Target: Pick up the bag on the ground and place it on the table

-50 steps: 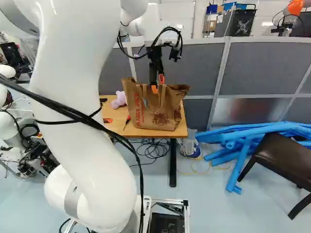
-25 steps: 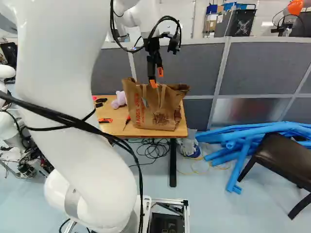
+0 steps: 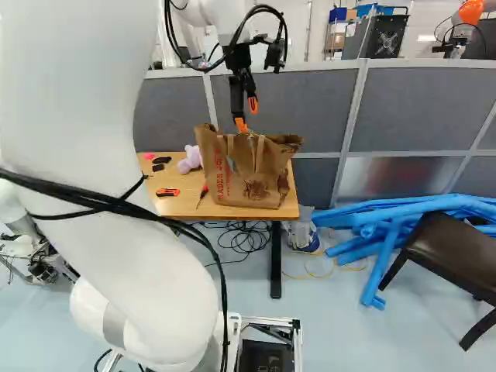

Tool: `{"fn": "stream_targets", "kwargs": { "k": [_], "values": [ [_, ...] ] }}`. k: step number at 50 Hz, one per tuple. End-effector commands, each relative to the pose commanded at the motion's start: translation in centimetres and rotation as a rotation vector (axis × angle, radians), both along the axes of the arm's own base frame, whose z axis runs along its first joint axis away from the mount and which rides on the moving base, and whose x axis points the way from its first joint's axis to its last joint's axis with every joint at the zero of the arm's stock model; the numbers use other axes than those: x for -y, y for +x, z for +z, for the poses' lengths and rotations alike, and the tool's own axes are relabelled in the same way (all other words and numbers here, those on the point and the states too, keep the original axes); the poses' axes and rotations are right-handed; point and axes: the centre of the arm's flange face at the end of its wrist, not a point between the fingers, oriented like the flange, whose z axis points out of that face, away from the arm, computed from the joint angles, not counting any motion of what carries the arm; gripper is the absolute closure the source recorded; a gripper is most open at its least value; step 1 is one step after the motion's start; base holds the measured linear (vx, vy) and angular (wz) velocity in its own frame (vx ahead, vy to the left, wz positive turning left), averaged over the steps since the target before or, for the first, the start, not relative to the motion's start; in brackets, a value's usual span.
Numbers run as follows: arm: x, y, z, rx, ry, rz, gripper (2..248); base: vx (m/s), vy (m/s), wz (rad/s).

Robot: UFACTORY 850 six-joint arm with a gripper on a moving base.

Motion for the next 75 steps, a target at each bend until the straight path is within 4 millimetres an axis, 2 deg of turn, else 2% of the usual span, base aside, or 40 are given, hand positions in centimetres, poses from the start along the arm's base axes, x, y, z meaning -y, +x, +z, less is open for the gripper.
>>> {"fn": "stream_targets", "kwargs": {
  "k": [21, 42, 75],
  "values": [
    [-0.5, -2.3, 2.9, -0.01, 0.001, 0.001, 3, 0.0, 0.0, 0.0],
    [-0.5, -2.3, 2.9, -0.01, 0.001, 0.001, 3, -0.022, 0.002, 0.012],
    [-0.5, -2.3, 2.9, -0.01, 0.001, 0.001, 3, -0.132, 0.03, -0.004]
  ]
}}
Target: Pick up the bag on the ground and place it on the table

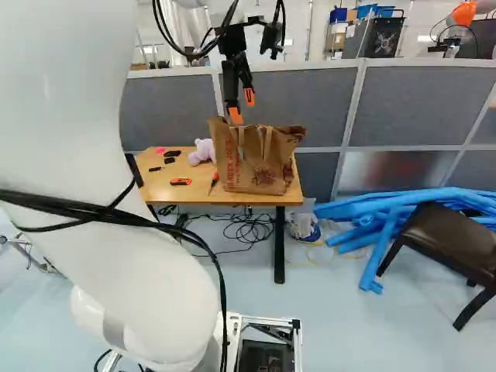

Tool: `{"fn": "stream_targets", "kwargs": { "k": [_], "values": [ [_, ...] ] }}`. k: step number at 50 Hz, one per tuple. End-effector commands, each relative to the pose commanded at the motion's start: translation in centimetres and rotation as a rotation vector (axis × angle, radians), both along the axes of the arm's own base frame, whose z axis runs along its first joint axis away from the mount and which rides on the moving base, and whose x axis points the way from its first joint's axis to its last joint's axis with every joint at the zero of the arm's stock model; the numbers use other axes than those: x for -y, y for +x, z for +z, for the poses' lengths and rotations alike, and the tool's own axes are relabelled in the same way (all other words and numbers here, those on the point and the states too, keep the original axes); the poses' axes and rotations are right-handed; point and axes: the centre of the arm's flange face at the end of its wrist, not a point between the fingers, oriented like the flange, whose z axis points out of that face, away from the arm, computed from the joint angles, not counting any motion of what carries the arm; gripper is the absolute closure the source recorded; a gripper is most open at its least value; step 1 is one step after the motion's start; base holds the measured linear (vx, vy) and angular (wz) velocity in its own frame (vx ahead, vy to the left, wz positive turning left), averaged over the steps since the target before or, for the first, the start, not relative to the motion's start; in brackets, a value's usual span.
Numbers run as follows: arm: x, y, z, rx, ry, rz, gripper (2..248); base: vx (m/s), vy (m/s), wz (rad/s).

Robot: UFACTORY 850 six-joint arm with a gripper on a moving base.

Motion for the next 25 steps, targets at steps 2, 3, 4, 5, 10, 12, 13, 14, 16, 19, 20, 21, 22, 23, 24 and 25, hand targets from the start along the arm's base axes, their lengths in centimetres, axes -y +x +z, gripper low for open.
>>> {"fn": "stream_targets", "kwargs": {
  "k": [2, 3, 4, 5, 10, 12, 13, 14, 16, 19, 20, 21, 22, 23, 24, 25],
  "values": [
    [0.0, 0.0, 0.0, 0.0, 0.0, 0.0, 3, -0.152, 0.0, 0.009],
    [0.0, 0.0, 0.0, 0.0, 0.0, 0.0, 3, -0.157, 0.001, 0.006],
    [0.0, 0.0, 0.0, 0.0, 0.0, 0.0, 3, -0.153, 0.004, 0.007],
    [0.0, 0.0, 0.0, 0.0, 0.0, 0.0, 3, -0.182, 0.007, 0.019],
    [0.0, 0.0, 0.0, 0.0, 0.0, 0.0, 3, -0.166, 0.004, 0.014],
    [0.0, 0.0, 0.0, 0.0, 0.0, 0.0, 3, -0.165, 0.002, 0.011],
    [0.0, 0.0, 0.0, 0.0, 0.0, 0.0, 3, -0.168, -0.004, 0.01],
    [0.0, 0.0, 0.0, 0.0, 0.0, 0.0, 3, -0.161, -0.002, 0.016],
    [0.0, 0.0, 0.0, 0.0, 0.0, 0.0, 3, -0.176, -0.006, 0.004],
    [0.0, 0.0, 0.0, 0.0, 0.0, 0.0, 3, -0.166, -0.001, 0.004],
    [0.0, 0.0, 0.0, 0.0, 0.0, 0.0, 3, -0.189, 0.005, 0.014],
    [0.0, 0.0, 0.0, 0.0, 0.0, 0.0, 3, -0.162, 0.005, 0.015],
    [0.0, 0.0, 0.0, 0.0, 0.0, 0.0, 3, -0.166, 0.004, 0.02],
    [0.0, 0.0, 0.0, 0.0, 0.0, 0.0, 3, -0.166, 0.001, 0.013],
    [0.0, 0.0, 0.0, 0.0, 0.0, 0.0, 3, -0.16, 0.0, 0.013],
    [0.0, 0.0, 0.0, 0.0, 0.0, 0.0, 3, -0.184, -0.002, 0.009]
  ]
}}
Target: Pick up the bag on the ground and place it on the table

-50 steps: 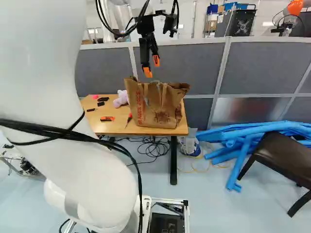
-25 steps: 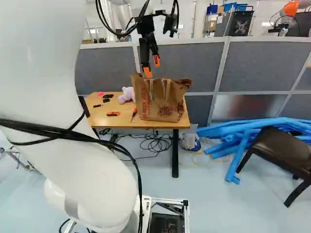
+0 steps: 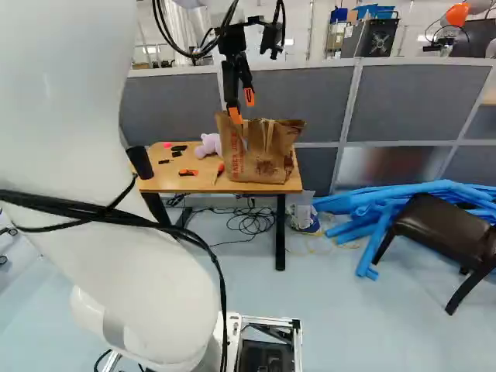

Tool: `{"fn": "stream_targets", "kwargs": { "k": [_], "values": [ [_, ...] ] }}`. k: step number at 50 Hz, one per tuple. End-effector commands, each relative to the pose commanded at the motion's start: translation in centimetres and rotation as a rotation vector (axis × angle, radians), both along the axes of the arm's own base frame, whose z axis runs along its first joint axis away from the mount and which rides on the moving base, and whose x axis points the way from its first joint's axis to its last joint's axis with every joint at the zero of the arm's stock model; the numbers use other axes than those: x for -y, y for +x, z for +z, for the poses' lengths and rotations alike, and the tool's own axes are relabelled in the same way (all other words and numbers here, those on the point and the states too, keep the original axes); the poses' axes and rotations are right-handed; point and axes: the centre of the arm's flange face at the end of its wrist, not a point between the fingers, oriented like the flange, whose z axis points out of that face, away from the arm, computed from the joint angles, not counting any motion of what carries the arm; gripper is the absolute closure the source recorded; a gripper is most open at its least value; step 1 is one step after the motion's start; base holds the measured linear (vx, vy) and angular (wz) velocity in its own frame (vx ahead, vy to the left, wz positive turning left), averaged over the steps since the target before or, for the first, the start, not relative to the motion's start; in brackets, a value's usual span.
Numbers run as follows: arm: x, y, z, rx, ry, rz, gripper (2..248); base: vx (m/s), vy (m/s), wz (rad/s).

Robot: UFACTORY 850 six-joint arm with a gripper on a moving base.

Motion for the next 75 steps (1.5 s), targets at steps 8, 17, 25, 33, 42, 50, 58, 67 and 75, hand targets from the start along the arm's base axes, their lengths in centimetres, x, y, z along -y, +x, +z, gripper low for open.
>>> {"fn": "stream_targets", "kwargs": {
  "k": [8, 17, 25, 33, 42, 50, 58, 67, 75],
  "values": [
    [0.0, 0.0, 0.0, 0.0, 0.0, 0.0, 3, -0.164, 0.001, 0.011],
    [0.0, 0.0, 0.0, 0.0, 0.0, 0.0, 3, -0.057, -0.001, 0.003],
    [0.0, 0.0, 0.0, 0.0, 0.0, 0.0, 3, 0.009, 0.0, -0.002],
    [0.0, 0.0, 0.0, 0.0, 0.0, 0.0, 3, 0.0, 0.0, 0.0],
    [0.0, 0.0, -0.1, 0.002, -0.001, 0.005, 3, 0.0, 0.0, 0.0],
    [-0.1, 0.1, -0.4, 0.008, -0.002, 0.015, 3, 0.0, 0.0, 0.0],
    [-0.1, 0.1, -0.8, 0.017, -0.005, 0.032, 3, 0.0, 0.0, 0.0],
    [-0.2, 0.2, -1.4, 0.031, -0.01, 0.058, 3, 0.0, 0.0, 0.0],
    [-0.3, 0.3, -2.2, 0.047, -0.015, 0.087, 3, 0.0, 0.0, 0.0]
  ]
}}
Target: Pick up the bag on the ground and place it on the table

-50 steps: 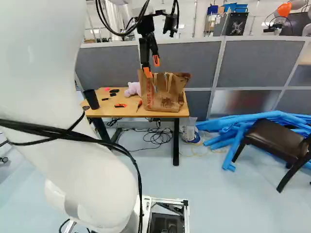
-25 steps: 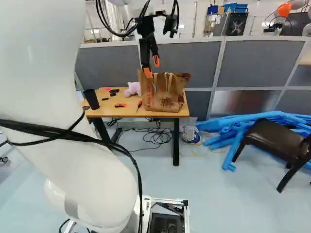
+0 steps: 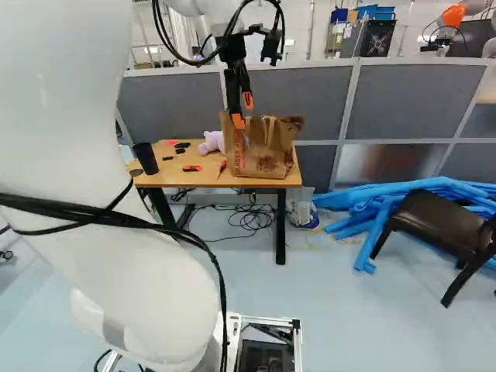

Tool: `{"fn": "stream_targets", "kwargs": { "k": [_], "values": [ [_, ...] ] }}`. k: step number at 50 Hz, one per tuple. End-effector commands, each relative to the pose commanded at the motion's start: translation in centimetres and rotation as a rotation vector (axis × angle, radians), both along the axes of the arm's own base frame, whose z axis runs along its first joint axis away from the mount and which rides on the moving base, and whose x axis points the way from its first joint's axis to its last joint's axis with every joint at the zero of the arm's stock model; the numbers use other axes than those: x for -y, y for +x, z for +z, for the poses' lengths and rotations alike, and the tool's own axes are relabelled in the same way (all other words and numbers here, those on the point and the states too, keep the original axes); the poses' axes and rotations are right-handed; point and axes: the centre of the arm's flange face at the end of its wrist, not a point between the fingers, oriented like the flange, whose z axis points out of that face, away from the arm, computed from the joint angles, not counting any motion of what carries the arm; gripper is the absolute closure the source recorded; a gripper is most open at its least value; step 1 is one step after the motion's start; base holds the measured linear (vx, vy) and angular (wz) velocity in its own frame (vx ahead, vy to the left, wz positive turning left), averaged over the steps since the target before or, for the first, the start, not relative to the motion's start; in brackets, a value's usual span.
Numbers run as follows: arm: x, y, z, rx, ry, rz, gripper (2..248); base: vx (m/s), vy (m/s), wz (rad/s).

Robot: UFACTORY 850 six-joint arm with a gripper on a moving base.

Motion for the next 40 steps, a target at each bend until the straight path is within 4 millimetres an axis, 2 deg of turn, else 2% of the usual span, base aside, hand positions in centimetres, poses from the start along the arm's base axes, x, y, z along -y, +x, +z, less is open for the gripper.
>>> {"fn": "stream_targets", "kwargs": {
  "k": [20, 40],
  "values": [
    [-0.4, 0.1, -2.5, 0.054, -0.022, 0.098, 3, 0.0, 0.0, 0.0],
    [-1.0, 0.1, -5.9, 0.128, -0.06, 0.231, 3, 0.0, 0.0, 0.0]
  ]
}}
